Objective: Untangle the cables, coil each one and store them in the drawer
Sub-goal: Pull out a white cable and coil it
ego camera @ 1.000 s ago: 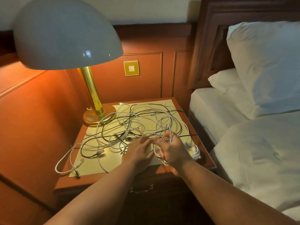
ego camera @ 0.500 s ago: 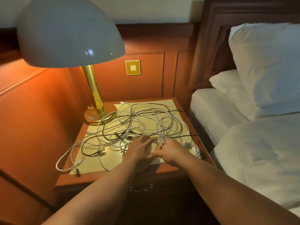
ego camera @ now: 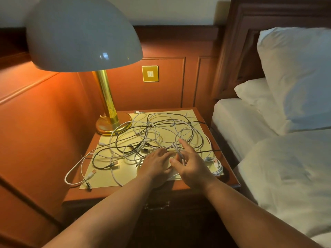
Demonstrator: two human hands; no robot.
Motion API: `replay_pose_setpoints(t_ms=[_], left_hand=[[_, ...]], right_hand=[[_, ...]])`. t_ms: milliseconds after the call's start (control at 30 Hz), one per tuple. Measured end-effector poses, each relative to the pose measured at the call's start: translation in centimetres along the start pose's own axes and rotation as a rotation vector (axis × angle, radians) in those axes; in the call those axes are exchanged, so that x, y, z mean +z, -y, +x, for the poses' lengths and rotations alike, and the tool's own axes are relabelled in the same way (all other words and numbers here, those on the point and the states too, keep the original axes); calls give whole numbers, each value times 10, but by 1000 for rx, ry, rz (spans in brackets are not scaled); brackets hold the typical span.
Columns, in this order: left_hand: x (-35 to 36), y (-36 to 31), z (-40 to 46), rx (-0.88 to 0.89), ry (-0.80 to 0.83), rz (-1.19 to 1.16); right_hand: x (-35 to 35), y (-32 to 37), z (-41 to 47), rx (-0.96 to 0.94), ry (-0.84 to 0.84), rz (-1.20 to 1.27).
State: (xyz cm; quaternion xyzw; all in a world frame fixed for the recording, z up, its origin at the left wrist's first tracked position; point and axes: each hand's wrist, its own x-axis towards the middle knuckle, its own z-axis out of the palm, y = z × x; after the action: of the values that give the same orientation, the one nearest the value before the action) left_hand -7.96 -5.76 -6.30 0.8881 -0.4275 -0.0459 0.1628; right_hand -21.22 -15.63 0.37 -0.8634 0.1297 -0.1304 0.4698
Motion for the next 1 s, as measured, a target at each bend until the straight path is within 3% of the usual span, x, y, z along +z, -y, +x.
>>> replay_pose_setpoints(t_ms=[167, 400, 533, 767, 1000], left_hand=[[2, 3, 1, 5, -8, -12], [5, 4, 2, 14, -66, -56], [7, 4, 3, 13, -79, -37], [9, 8, 7, -10, -65, -47], [9, 7, 7, 22, -111, -60]], right_hand=[[-7, 10, 5, 160, -21, 385], [7, -1, 31, 411, -208, 650], [14, -7, 38, 627, -227, 687], [2, 11, 29, 773, 177, 384], [-7, 21, 25, 512, 268, -127]])
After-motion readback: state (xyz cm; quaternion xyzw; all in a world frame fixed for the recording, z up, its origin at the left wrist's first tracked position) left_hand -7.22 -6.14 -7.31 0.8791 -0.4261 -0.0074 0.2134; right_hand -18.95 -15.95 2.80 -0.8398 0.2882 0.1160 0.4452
